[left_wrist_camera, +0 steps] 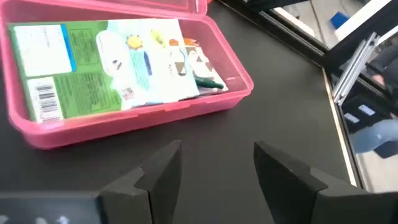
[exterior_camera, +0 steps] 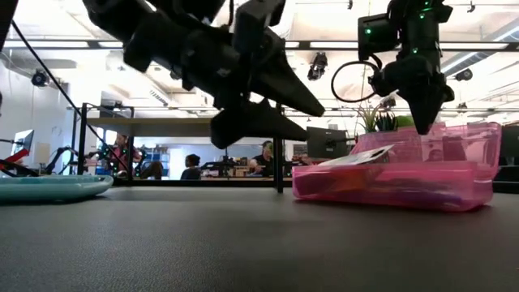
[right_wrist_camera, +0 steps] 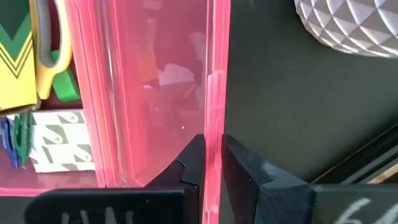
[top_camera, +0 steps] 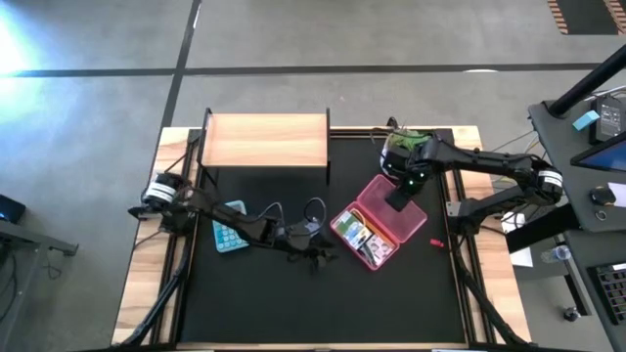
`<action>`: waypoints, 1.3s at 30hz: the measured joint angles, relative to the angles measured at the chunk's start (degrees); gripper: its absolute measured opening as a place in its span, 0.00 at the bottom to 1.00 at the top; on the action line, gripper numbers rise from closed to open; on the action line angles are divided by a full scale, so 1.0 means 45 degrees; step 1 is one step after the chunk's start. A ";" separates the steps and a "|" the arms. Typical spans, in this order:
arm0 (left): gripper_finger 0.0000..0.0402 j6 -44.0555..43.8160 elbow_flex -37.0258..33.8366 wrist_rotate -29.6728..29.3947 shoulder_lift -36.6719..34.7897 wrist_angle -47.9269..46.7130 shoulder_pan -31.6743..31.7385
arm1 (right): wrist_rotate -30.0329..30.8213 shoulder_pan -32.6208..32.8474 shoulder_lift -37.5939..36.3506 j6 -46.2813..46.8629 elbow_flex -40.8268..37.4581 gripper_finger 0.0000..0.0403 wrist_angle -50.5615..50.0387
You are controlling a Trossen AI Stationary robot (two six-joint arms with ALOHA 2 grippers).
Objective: Pack school essentials
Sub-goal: Close the pink supply box
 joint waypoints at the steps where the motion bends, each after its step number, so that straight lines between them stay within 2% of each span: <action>1: 0.45 -0.0039 0.0055 0.0001 0.0172 0.0259 0.0044 | 0.0010 0.0031 0.0000 0.0066 0.0000 0.09 0.0079; 9: 0.45 0.1555 0.1201 -0.0053 0.1198 0.0848 0.0629 | 0.0003 0.0060 0.0000 0.0472 -0.0005 0.09 0.0409; 16: 0.45 0.1577 0.1260 -0.0529 0.1986 0.0614 0.0968 | 0.0007 0.0060 0.0000 0.0555 -0.0005 0.09 0.0470; 26: 0.45 0.1684 0.1260 -0.0706 0.2025 0.0401 0.1131 | 0.0007 0.0060 0.0000 0.0570 -0.0010 0.11 0.0528; 29: 0.45 0.1696 0.1260 -0.0719 0.2020 0.0199 0.1167 | 0.0011 0.0060 0.0000 0.0570 -0.0010 0.16 0.0528; 34: 0.45 0.1898 0.1260 -0.0737 0.2016 0.0121 0.1178 | 0.0007 0.0055 0.0000 0.0760 -0.0002 0.30 0.0465; 39: 0.45 0.1898 0.1260 -0.0782 0.2016 0.0078 0.1183 | 0.0286 0.0055 -0.0024 0.0652 0.0799 0.42 -0.0817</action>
